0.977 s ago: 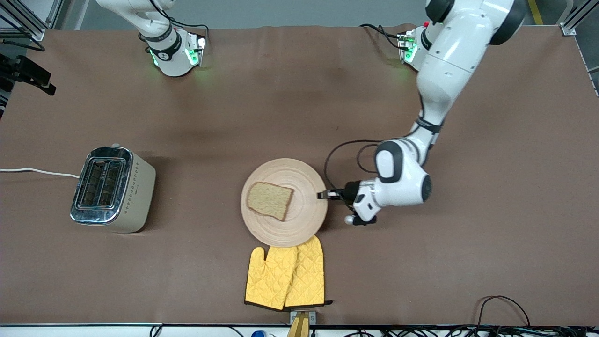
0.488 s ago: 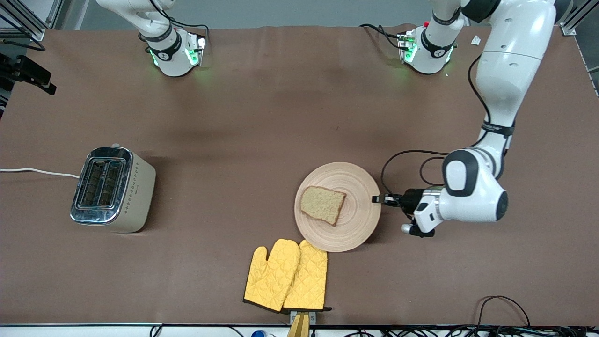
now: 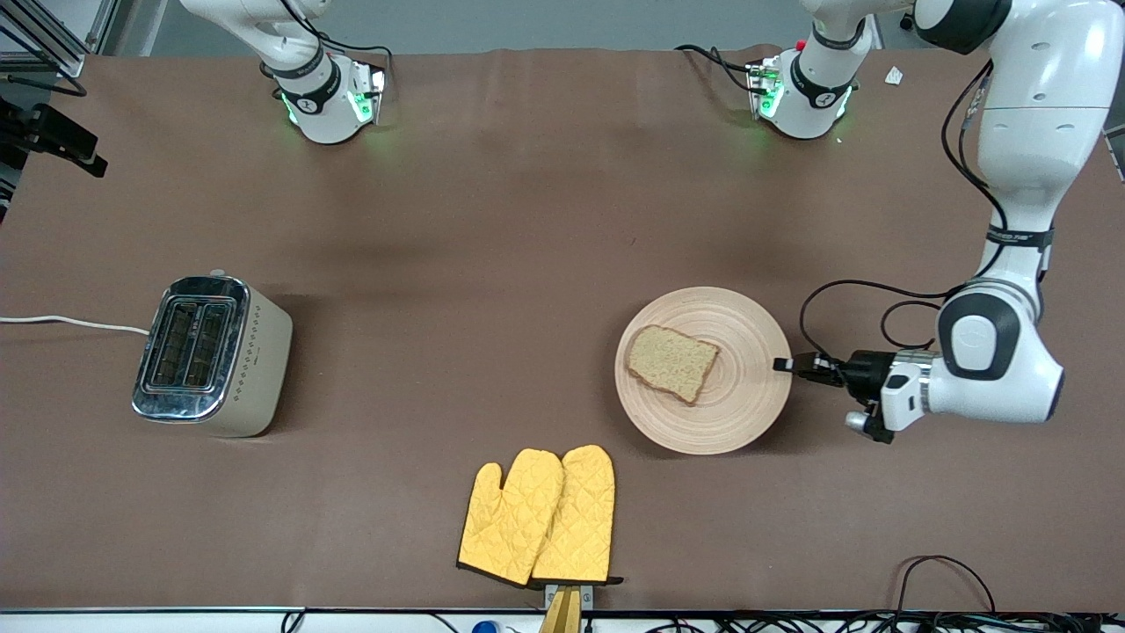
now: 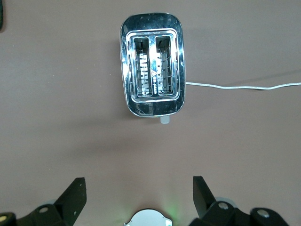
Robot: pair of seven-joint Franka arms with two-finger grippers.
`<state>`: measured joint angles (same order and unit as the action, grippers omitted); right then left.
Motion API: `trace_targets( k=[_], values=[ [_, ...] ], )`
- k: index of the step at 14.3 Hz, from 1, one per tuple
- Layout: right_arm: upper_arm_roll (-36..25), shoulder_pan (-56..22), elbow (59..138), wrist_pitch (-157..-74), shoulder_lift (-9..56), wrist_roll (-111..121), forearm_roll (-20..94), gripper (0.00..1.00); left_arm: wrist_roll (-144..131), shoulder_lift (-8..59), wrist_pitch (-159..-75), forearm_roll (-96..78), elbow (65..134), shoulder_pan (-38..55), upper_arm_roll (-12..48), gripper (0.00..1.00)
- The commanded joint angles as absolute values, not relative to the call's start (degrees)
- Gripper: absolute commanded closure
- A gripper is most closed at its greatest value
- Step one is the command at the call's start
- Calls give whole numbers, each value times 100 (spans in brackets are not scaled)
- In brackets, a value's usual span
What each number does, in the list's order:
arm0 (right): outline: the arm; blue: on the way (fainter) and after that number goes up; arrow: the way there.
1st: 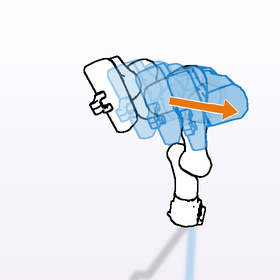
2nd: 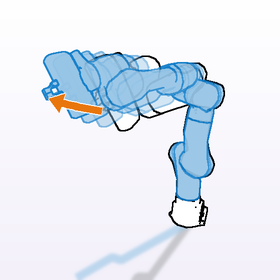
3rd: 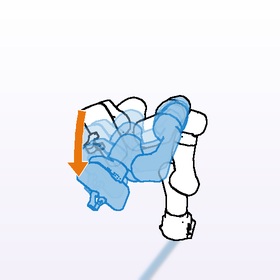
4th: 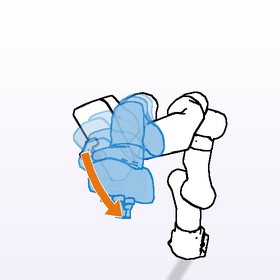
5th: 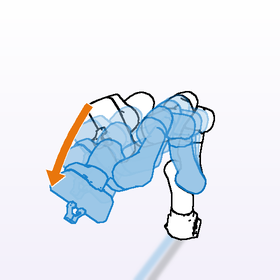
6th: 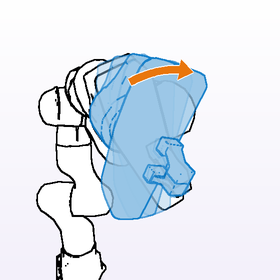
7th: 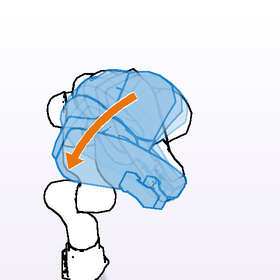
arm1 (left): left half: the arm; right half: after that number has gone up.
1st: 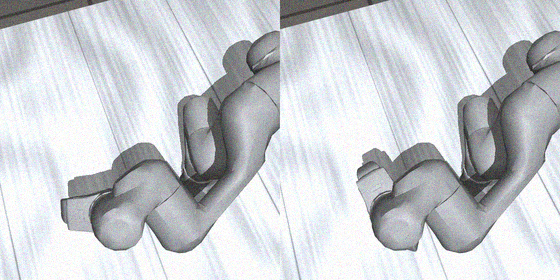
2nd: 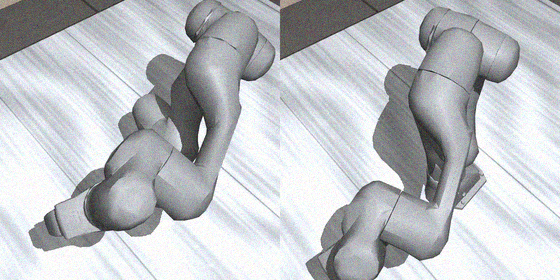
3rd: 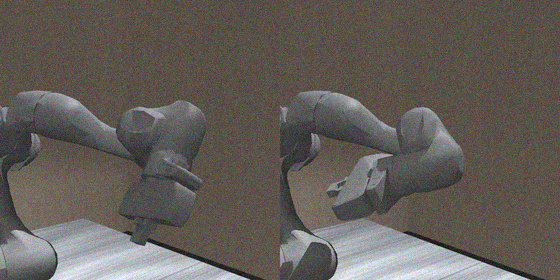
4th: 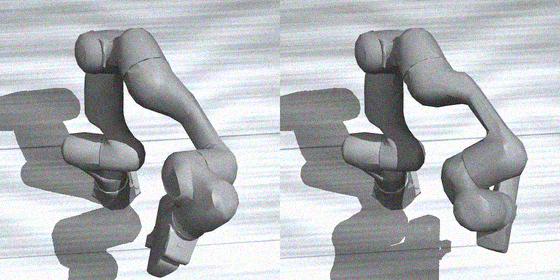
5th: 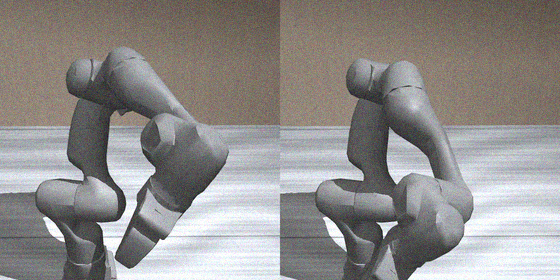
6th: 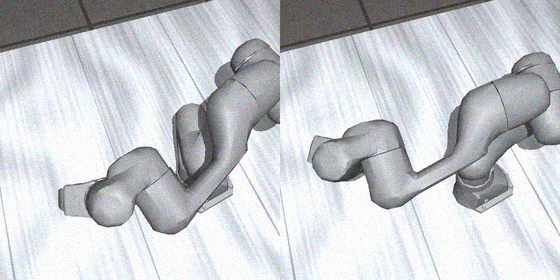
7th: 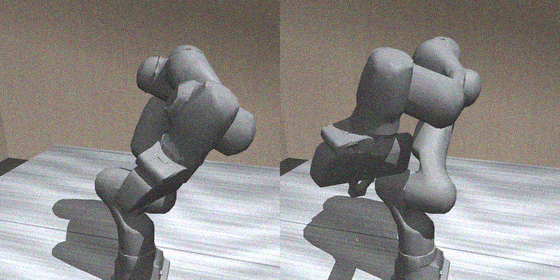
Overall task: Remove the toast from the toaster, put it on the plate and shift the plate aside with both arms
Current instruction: 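Drag the plate with the left gripper away from the toaster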
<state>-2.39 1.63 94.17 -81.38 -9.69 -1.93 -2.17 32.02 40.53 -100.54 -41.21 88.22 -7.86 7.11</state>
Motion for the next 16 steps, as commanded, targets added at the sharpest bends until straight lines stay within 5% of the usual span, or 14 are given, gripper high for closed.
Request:
trace_targets(
  k=[1,13,15,16],
  values=[
    [-211,158,9413,-8121,-984,-308,-246,0,3497,3999,-9704,-4140,8868,-1176,782,97],
    [-176,-61,9440,-7857,-1011,-615,-246,0,4280,4543,-9404,-4034,8851,-2988,765,98],
    [-97,-44,9422,-7884,-1011,-615,-246,0,4263,4675,-9404,-4025,8720,-3085,756,82],
    [-105,-35,9422,-7884,-1011,-615,-246,0,4245,4693,-9396,-4017,8667,-3111,738,65]
  ],
)
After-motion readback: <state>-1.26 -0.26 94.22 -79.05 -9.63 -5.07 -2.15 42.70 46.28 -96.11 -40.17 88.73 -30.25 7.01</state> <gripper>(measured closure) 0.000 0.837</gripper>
